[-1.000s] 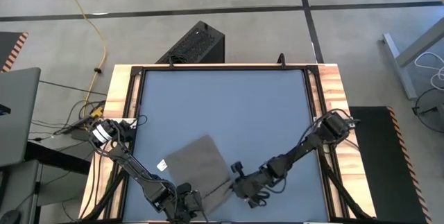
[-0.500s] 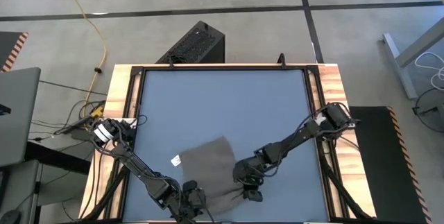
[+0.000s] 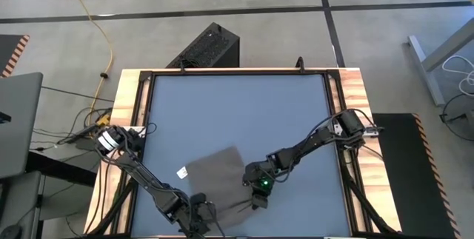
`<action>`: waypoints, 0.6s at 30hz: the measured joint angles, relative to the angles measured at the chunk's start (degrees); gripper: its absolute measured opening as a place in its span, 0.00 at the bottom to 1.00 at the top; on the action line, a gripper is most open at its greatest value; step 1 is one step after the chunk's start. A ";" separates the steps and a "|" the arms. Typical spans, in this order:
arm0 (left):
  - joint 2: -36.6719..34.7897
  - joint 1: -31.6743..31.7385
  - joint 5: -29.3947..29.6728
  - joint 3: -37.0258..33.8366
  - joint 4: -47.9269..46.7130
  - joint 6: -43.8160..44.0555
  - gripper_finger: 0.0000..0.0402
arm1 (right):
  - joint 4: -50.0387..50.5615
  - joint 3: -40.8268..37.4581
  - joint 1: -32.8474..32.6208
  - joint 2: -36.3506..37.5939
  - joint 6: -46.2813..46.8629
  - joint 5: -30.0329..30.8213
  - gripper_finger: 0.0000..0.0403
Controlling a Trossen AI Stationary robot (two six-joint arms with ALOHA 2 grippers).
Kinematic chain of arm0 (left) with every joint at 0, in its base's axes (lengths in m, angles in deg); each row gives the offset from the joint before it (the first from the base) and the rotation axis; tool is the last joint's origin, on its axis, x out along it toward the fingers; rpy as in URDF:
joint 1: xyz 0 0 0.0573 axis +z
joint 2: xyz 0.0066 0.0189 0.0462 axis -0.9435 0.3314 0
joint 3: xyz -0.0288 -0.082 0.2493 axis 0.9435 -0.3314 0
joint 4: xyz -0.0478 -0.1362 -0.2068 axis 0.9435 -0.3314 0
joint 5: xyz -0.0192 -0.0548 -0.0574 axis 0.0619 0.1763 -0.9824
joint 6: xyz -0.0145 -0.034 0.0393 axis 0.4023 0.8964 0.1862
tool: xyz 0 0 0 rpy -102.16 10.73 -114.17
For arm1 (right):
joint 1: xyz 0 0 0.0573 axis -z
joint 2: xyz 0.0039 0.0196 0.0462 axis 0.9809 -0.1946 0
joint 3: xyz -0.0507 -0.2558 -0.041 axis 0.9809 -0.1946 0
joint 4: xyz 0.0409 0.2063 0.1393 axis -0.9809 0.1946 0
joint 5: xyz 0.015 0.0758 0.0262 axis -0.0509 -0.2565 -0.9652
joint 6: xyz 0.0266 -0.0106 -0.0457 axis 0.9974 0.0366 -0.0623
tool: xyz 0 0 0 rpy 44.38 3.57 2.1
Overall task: Roll towel into tight, uniform cylinder
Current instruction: Roll the gray towel
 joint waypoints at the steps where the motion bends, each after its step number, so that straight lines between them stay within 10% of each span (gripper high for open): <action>1: -0.51 0.00 0.07 -0.04 -0.71 -0.45 0.23 | -0.14 -0.02 -0.02 0.00 0.39 0.02 0.08; 18: -7.96 -0.04 2.16 -0.11 -3.01 -0.71 0.25 | -1.15 -0.08 -0.04 -0.04 0.70 -0.23 0.09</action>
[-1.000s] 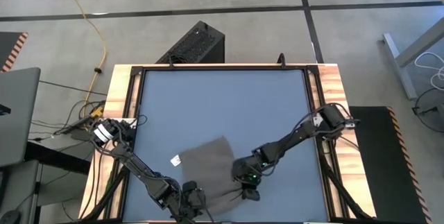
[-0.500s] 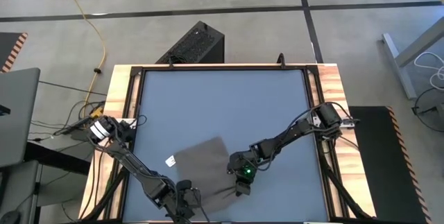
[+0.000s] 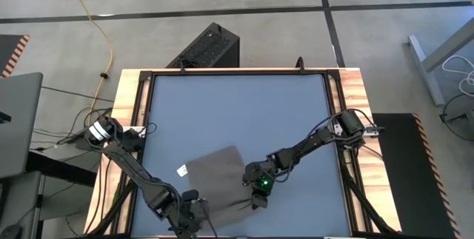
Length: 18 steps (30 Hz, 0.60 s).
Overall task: Roll towel into tight, uniform cylinder
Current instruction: Roll the gray towel
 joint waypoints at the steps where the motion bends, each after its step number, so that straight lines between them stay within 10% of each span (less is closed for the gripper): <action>1: 0.00 0.05 1.57 0.33 0.24 -0.95 0.25 | -0.20 -0.02 -0.01 0.00 0.00 -0.01 0.09; 9: -0.04 0.70 15.72 12.39 -17.99 -5.30 0.25 | -0.52 -0.08 -0.02 0.00 0.04 0.01 0.09; 13: 2.30 2.39 25.17 13.30 -1.51 -18.64 0.25 | -1.15 -0.10 -0.02 0.00 0.07 0.03 0.09; 18: 12.30 8.11 18.26 12.63 11.10 -25.63 0.25 | -1.81 -0.16 -0.04 0.00 0.37 0.10 0.09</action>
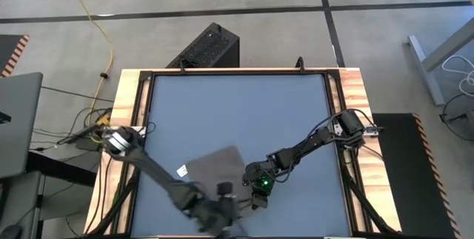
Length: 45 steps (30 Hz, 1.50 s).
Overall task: Roll towel into tight, uniform cylinder
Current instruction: Roll the gray towel
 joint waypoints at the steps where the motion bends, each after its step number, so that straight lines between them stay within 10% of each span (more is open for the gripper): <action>1: 1.31 0.92 -1.08 0.00 1.46 0.14 0.25 | 0.00 -0.02 0.00 0.00 0.04 0.00 0.09; 16: 6.72 4.42 -7.29 0.21 0.77 5.36 0.24 | -0.55 0.05 -0.07 -0.02 0.48 0.76 0.11; 23: 6.72 5.18 -9.28 -2.19 1.10 11.97 0.03 | 1.82 0.20 0.30 3.72 -5.51 2.03 0.22; 38: 6.76 1.74 0.09 -2.37 1.96 17.34 0.00 | 19.30 0.09 -5.15 20.16 -27.12 23.49 0.26; 45: 6.83 -2.20 6.34 -2.41 2.09 22.16 0.00 | 15.13 0.23 -16.38 20.82 -56.66 43.31 0.26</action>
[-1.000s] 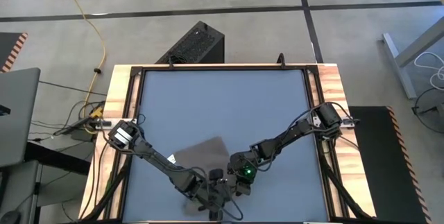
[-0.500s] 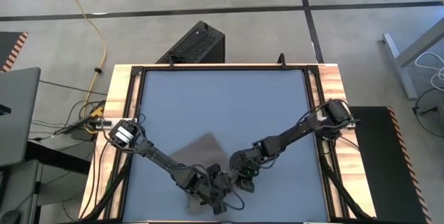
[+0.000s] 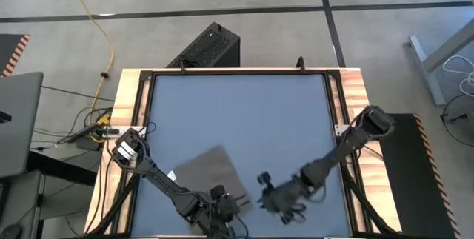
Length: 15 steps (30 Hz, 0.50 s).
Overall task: Roll towel into tight, uniform cylinder
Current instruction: Roll the gray towel
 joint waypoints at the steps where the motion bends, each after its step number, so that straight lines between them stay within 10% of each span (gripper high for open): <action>1: 0.01 -0.29 0.60 -0.01 -0.01 0.58 0.00 | -1.55 -0.01 -1.60 -1.20 -4.79 2.56 0.26; 7: 0.02 -0.55 0.72 -0.02 -0.36 2.80 0.00 | -15.33 0.01 -7.48 -10.06 -26.60 15.26 0.26; 15: 0.02 -0.14 -1.10 -0.02 -0.21 2.95 0.00 | -16.59 2.72 -7.53 -16.19 -26.58 23.47 0.26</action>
